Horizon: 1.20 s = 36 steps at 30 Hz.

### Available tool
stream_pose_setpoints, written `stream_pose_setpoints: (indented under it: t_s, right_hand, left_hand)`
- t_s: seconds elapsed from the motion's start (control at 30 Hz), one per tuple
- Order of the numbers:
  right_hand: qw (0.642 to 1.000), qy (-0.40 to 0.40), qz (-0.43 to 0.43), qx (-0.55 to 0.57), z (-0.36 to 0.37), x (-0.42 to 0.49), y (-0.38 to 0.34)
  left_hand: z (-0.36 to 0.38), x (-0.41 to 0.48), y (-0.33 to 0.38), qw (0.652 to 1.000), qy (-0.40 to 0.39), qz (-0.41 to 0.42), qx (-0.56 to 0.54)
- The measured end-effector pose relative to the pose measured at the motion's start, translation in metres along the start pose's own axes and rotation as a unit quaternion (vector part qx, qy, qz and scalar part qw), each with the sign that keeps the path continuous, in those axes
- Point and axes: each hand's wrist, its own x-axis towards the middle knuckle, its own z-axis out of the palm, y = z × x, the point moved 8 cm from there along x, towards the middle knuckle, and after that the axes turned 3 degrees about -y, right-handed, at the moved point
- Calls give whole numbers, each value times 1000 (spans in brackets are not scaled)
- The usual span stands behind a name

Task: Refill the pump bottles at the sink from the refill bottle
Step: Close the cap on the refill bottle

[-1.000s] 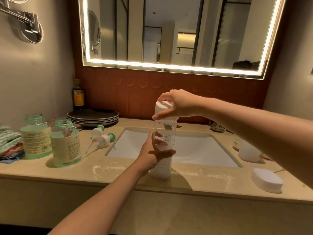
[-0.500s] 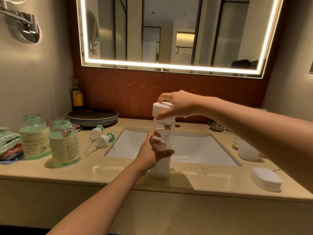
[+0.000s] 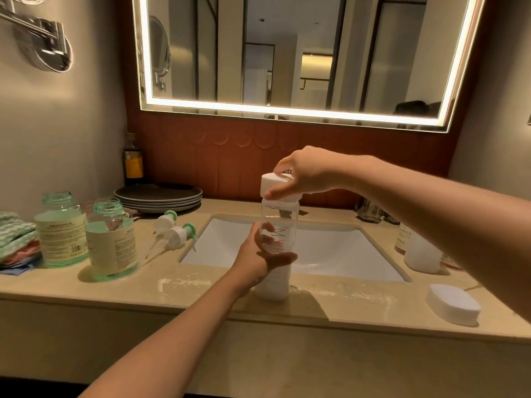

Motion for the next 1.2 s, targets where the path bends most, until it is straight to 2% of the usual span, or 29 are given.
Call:
stream_pose_setpoints:
  t_s: [0.1, 0.2, 0.27, 0.33, 0.37, 0.43, 0.57, 0.67, 0.73, 0.83, 0.9, 0.97, 1.1, 1.2]
  right_hand:
    - [988, 61, 8, -140, -4, 2, -8]
    - [989, 82, 19, -120, -12, -1, -6]
    - [999, 21, 28, -22, -10, -2, -1]
    - [988, -73, -4, 136, 2, -5, -3]
    - [981, -96, -19, 166, 7, -6, -5]
    - [989, -74, -20, 125, 11, -4, -2]
    - [996, 31, 3, -79, 4, 0, -2]
    - [992, 76, 18, -102, -4, -1, 4]
    - [995, 76, 27, -60, -6, -2, 11]
    - [993, -19, -26, 110, 8, -3, 5]
    - [989, -45, -54, 131, 16, -4, -1]
    - [995, -23, -32, 91, 16, -1, 1]
    - [990, 69, 17, -122, 3, 2, -2]
    - [986, 102, 43, -127, -4, 1, 0]
  left_hand:
    - [0, -1, 2, 1000, 4, 5, 15]
    - [0, -1, 2, 1000, 6, 3, 16]
    - [0, 0, 0, 1000, 5, 3, 18]
    - [0, 0, 0, 1000, 1, 4, 10]
    - [0, 0, 0, 1000, -2, 4, 4]
    - [1, -1, 1, 1000, -6, 4, -1]
    - [0, -2, 3, 1000, -5, 18, 8]
    - [1, -3, 4, 999, -10, 30, 13]
    - [0, -3, 3, 1000, -7, 27, 13]
    - [0, -2, 0, 1000, -3, 15, 4]
    - [1, -2, 0, 1000, -4, 10, 0]
    - [1, -1, 0, 1000, -6, 9, -5]
    - [0, -2, 0, 1000, 0, 9, 9]
    - [1, -3, 0, 1000, -7, 18, 14]
